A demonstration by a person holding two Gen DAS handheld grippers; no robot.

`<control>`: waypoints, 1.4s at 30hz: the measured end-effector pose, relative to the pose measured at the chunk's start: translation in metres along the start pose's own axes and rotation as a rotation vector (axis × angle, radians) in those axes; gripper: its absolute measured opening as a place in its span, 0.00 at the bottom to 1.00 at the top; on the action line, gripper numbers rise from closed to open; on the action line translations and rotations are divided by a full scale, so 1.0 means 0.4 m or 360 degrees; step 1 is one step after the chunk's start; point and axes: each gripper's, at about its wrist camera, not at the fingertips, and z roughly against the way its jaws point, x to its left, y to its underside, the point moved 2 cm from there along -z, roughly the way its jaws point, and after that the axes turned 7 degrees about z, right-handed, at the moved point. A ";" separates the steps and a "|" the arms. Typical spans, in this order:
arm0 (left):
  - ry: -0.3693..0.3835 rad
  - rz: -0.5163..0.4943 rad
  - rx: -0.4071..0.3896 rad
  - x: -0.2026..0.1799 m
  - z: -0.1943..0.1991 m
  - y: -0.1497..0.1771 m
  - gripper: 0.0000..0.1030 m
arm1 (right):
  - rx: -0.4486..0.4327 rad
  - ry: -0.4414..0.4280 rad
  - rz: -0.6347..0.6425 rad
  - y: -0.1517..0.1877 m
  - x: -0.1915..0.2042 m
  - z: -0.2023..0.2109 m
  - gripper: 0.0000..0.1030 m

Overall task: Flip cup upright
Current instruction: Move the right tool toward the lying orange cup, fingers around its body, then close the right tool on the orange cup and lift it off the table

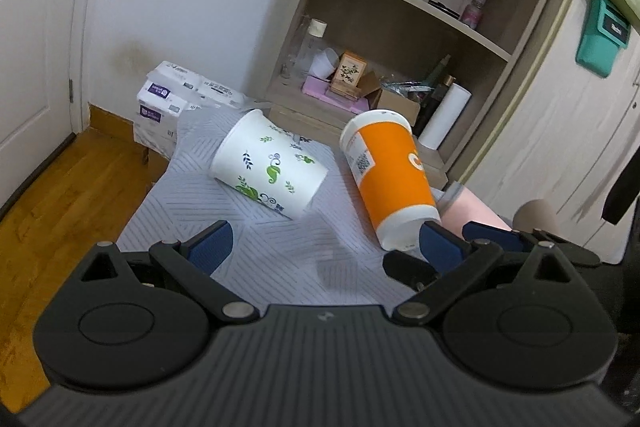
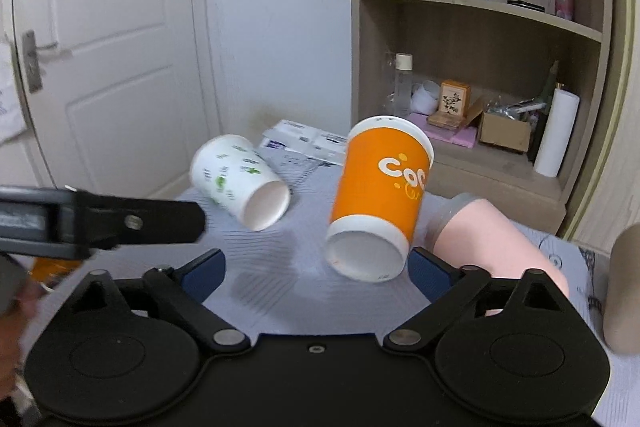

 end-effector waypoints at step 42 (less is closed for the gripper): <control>0.0202 0.0059 0.0303 -0.041 0.012 0.047 0.99 | 0.0085 0.0061 0.0178 0.017 0.041 0.099 0.65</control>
